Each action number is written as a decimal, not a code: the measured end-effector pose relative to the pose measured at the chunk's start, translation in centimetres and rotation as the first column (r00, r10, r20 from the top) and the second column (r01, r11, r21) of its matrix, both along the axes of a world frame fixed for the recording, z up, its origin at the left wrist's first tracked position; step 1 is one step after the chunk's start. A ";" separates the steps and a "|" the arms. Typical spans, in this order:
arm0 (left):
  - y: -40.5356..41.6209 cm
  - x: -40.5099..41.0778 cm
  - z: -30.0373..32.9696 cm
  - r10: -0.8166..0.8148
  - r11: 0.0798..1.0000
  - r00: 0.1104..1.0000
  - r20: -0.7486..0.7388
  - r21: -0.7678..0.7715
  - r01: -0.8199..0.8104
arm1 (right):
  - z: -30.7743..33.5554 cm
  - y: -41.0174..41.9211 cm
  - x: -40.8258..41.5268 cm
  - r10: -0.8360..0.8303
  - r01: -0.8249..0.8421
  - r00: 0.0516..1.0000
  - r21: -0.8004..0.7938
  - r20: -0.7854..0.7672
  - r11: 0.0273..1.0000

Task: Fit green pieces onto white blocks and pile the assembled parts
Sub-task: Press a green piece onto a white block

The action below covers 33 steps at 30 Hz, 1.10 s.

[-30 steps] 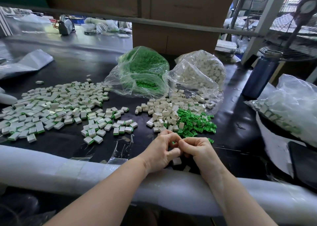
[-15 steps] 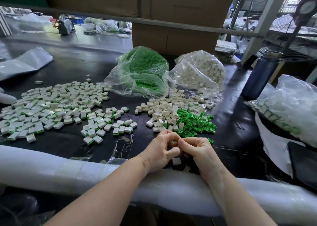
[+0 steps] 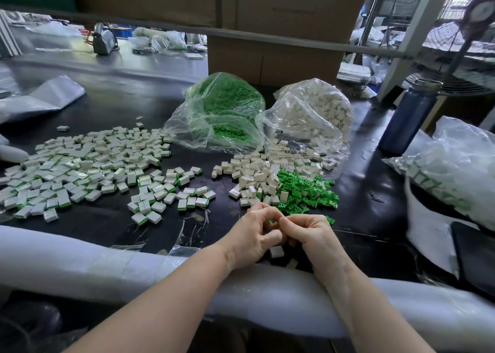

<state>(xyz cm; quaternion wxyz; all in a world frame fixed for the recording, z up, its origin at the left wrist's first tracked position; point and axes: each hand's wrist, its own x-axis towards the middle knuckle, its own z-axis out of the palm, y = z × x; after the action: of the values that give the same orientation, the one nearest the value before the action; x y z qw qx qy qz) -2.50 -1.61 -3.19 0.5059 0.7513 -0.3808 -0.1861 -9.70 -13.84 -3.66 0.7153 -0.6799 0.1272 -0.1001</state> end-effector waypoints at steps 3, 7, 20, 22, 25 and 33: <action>0.1 0.2 -0.2 0.026 0.998 0.999 -0.028 -0.058 -0.028 | 0.1 0.3 0.1 0.014 -0.013 0.999 -0.010 0.038 1.000; 0.1 0.5 -0.6 0.115 0.989 0.993 -0.016 -0.094 -0.116 | 0.2 0.4 0.3 -0.071 0.069 0.994 0.025 0.088 0.997; 0.1 0.4 -0.6 0.165 0.986 0.986 0.037 -0.015 -0.165 | -0.4 0.1 0.3 -0.214 0.251 0.968 -0.423 0.134 0.871; 0.0 0.3 -0.6 0.177 0.984 0.983 0.041 -0.020 -0.177 | -0.5 0.2 0.4 -0.203 0.228 0.974 -0.492 0.106 0.840; 0.0 0.3 -0.7 0.192 0.981 0.980 0.062 -0.026 -0.190 | -0.5 0.4 0.5 -0.183 0.207 0.978 -0.496 0.099 0.843; 0.7 1.2 -1.0 0.575 0.812 0.818 0.004 -0.124 -0.570 | -0.6 -0.3 0.3 -0.355 0.384 0.923 -0.402 0.149 0.831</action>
<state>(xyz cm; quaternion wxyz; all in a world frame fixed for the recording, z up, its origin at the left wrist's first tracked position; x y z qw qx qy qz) -1.27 -0.88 -4.18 0.5736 0.8037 -0.1580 0.0128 -9.44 -14.13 -4.31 0.5212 -0.7774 0.2068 -0.2848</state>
